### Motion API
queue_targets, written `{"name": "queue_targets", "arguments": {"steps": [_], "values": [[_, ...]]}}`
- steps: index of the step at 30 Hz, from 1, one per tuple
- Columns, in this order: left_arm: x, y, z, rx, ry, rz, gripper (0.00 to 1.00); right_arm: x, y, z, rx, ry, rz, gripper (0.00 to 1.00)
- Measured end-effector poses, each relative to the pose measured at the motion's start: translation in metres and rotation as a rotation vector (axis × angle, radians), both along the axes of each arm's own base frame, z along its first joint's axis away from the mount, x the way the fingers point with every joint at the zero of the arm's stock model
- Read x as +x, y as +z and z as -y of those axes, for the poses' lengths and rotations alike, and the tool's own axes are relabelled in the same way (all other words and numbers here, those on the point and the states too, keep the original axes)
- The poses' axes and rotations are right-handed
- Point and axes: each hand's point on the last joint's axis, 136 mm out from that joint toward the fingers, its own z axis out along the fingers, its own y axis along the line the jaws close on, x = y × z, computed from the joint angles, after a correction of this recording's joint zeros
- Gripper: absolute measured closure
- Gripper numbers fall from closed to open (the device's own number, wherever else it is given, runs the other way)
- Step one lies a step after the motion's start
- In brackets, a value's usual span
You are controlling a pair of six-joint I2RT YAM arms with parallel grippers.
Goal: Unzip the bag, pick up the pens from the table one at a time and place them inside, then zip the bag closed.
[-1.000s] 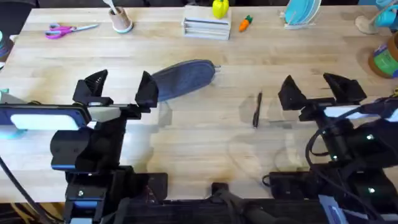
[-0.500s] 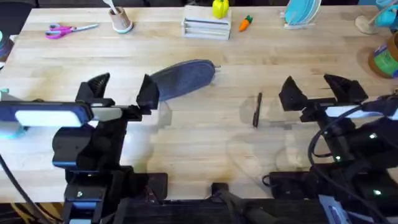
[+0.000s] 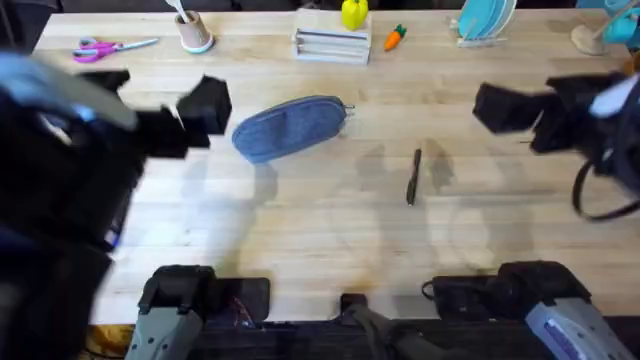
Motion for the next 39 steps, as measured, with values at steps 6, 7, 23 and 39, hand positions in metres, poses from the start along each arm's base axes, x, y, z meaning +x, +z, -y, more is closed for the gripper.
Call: {"name": "queue_targets", "arguments": {"steps": [6, 7, 23, 39], "values": [[0.025, 0.035, 0.001, 0.037, -0.019, -0.138, 0.01, 0.028, 0.025, -0.015, 0.046, 0.077, -0.16, 0.008], [0.028, 0.04, 0.002, 0.04, -0.024, -0.159, 0.01, 0.032, 0.03, -0.017, 0.054, 0.086, -0.181, 0.008], [0.028, 0.016, 0.017, 0.248, -0.244, -0.455, 0.007, 0.049, 0.056, -0.026, 0.084, 0.129, -0.223, 0.008], [0.02, -0.044, 0.026, 0.464, -0.608, -0.669, 0.007, 0.047, 0.057, -0.032, 0.101, 0.161, -0.223, 0.008]]}}
